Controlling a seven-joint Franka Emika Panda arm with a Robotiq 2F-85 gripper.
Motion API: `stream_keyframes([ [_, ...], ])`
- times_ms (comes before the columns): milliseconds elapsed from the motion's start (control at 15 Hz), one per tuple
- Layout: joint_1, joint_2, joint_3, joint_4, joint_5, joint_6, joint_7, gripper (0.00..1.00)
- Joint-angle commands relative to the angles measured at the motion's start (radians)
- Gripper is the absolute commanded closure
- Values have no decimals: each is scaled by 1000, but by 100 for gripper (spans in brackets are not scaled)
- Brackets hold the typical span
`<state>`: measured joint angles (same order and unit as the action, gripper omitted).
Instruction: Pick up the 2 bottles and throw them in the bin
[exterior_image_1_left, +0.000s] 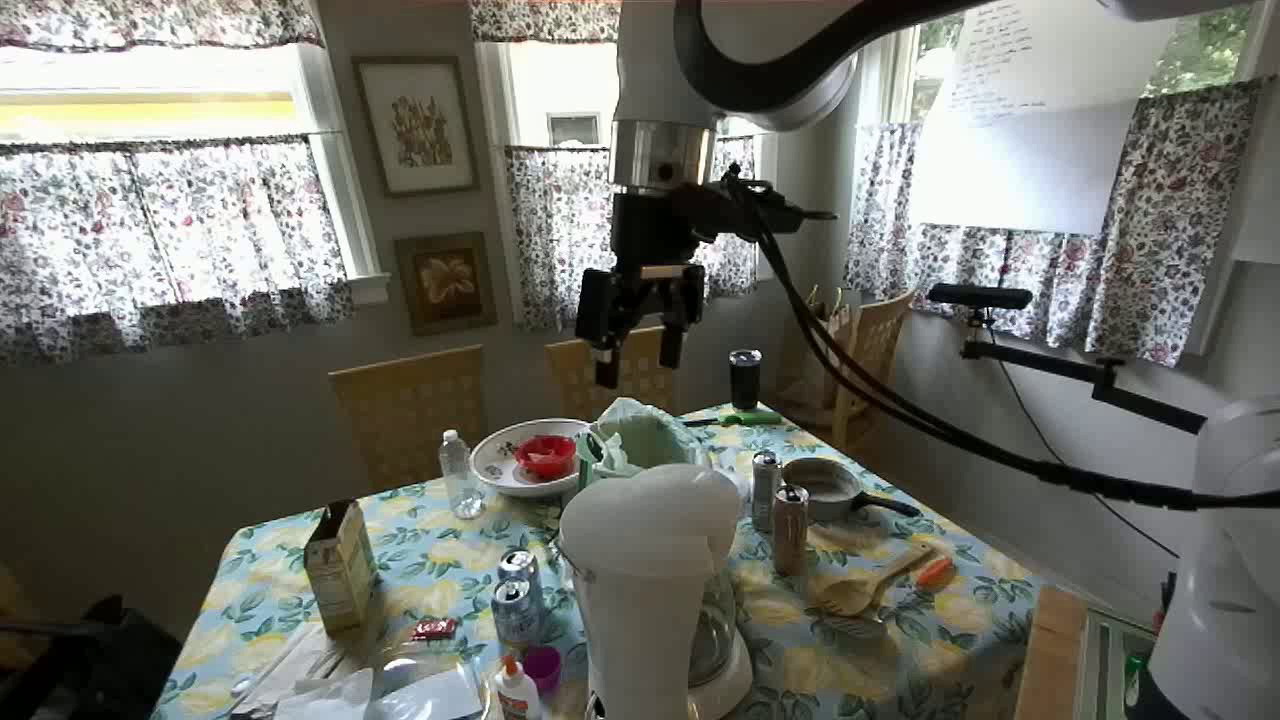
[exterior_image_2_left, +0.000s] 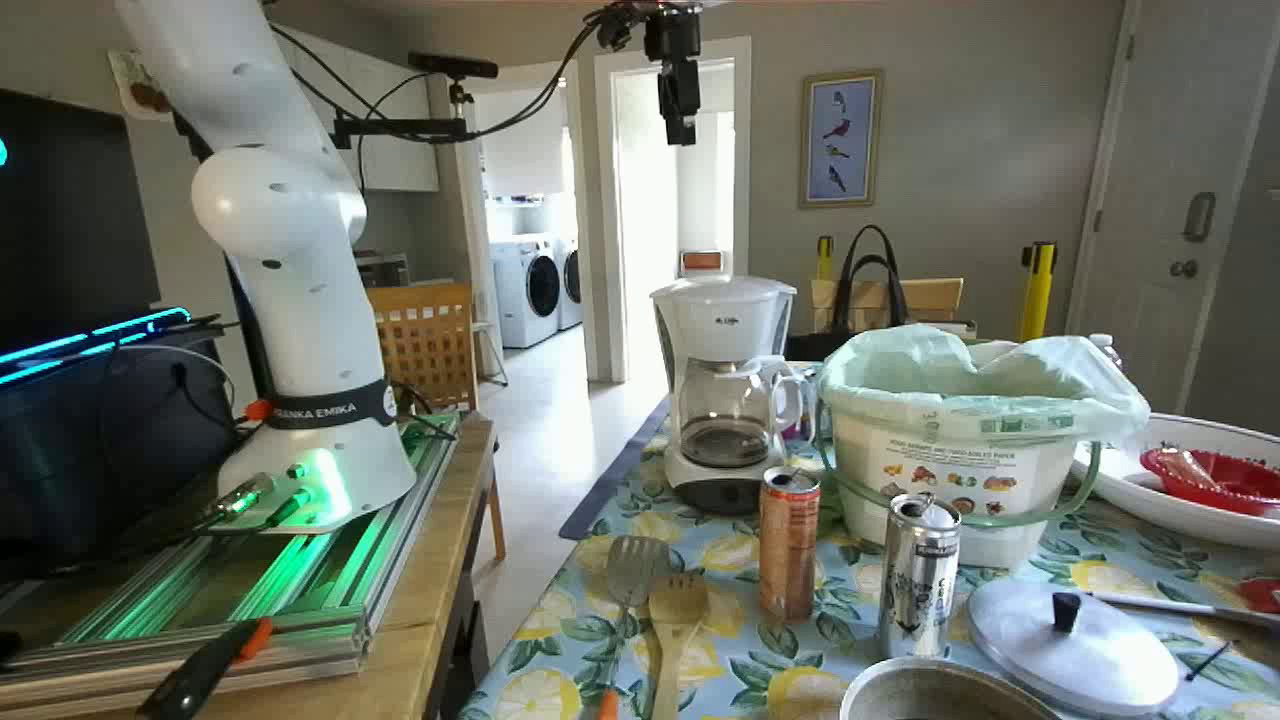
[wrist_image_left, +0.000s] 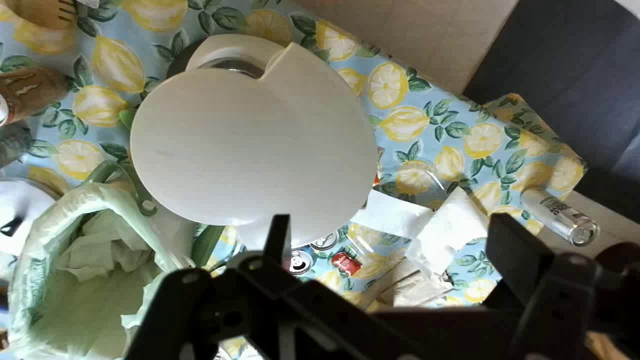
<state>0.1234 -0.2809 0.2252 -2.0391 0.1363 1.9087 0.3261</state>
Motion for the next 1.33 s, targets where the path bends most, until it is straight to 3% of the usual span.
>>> stream_keyframes([
  [0, 7, 1, -6, 3, -2, -2, 2, 0],
  [133, 7, 1, -6, 3, -2, -2, 2, 0],
  [267, -16, 22, -21, 13, 38, -19, 105, 0],
  [667, -79, 37, -125, -50, 96, -31, 143, 0],
  [1267, -172, 66, -210, -201, 11, 172, 64, 0],
])
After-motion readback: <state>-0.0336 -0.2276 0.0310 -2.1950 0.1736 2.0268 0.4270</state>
